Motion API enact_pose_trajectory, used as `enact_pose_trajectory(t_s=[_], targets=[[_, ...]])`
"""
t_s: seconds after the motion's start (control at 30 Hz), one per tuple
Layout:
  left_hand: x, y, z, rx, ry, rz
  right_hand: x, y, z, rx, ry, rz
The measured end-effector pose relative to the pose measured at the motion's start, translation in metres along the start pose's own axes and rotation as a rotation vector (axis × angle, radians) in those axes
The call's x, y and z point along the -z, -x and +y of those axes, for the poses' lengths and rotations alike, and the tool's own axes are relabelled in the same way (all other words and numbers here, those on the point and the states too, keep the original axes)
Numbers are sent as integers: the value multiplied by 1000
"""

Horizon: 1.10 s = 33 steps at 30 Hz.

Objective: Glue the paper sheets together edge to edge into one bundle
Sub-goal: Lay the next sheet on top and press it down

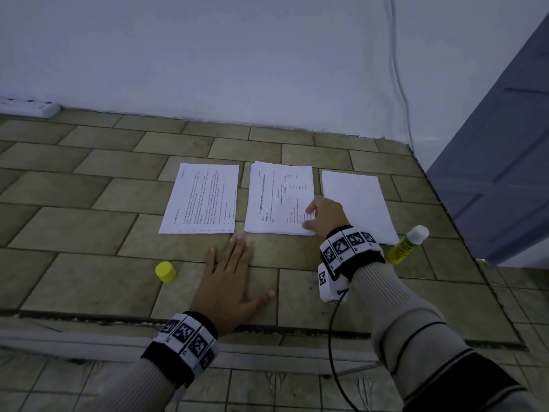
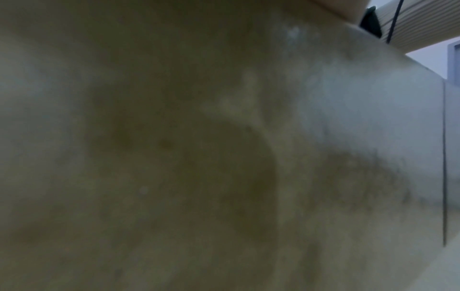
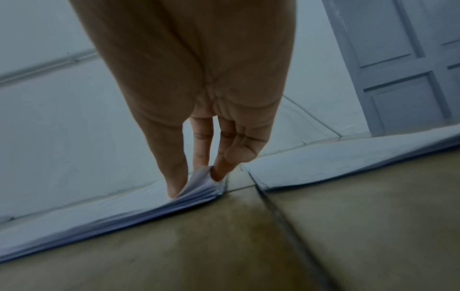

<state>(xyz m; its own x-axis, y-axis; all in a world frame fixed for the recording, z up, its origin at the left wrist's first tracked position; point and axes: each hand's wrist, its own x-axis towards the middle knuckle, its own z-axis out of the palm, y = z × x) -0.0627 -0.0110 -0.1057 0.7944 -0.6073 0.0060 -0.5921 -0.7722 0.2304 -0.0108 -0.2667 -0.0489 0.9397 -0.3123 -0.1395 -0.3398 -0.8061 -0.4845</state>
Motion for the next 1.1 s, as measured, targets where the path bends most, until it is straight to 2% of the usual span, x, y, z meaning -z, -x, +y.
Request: enact_pose_trajectory(t_s=[0.17,0.37,0.47,0.53,0.63,0.7,0.77,0.87,0.93,1.0,1.1], targets=[[-2,0,-1,-8,-6,-3,-2,1,-4,0,71,-17],[2,0,0,4,-41,-38,-5,9,-4,-50,64,-4],[4,0,1,24,-19,-52,3,20,-6,-12,-6,52],[7,-1,1,51,20,-75,12,33,-6,57,-88,142],[24,-4,2,108,258,-112,33,56,-2,204,-172,371],[44,-4,5,116,450,-77,49,71,5,276,-210,547],[67,-7,9,93,535,5,61,81,18,276,-250,701],[91,-22,1,108,510,109,70,90,38,149,-327,829],[99,-40,-12,164,441,139,73,96,47,-1,-417,829],[97,-60,-29,278,302,94,73,100,55,-165,-528,760],[86,-87,-52,423,79,-62,67,100,69,-330,-597,629]])
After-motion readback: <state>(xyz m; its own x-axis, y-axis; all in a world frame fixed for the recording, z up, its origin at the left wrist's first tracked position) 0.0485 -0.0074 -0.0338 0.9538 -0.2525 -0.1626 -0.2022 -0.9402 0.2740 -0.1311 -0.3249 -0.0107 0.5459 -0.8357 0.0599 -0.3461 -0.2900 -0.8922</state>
